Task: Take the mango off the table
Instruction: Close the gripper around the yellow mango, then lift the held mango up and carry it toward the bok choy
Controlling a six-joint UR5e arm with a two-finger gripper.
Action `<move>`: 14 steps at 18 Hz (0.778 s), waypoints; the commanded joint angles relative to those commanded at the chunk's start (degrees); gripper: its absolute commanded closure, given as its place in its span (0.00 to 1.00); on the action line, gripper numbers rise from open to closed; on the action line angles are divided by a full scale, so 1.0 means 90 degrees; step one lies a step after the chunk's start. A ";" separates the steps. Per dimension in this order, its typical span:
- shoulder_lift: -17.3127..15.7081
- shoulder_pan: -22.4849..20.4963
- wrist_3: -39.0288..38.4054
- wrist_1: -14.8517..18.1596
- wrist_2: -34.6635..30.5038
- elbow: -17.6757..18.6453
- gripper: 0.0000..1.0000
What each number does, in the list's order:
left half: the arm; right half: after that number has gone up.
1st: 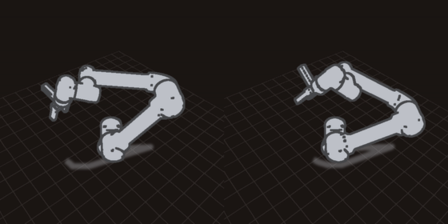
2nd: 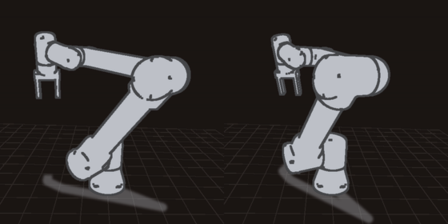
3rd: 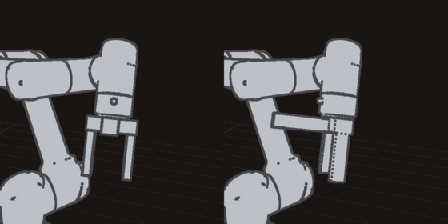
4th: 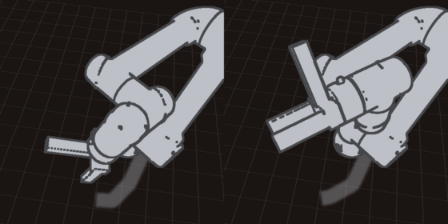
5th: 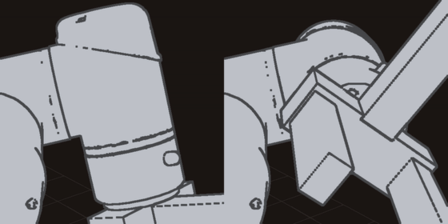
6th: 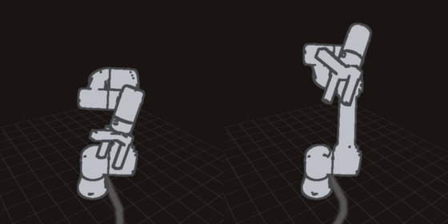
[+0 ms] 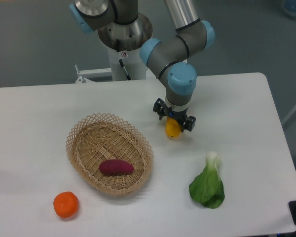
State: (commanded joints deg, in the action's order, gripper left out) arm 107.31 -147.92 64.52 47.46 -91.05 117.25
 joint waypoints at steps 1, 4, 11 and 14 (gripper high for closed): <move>0.0010 0.0029 -0.0020 0.0000 0.0000 -0.0020 0.24; 0.0029 0.0039 -0.0040 0.0000 0.0000 -0.0029 0.36; -0.0010 0.0039 -0.0011 0.0068 0.0029 -0.0244 0.45; -0.0039 0.0030 0.0009 0.0146 0.0068 -0.0488 0.45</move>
State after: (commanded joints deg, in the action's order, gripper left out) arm 106.96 -147.66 64.60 48.78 -90.44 112.86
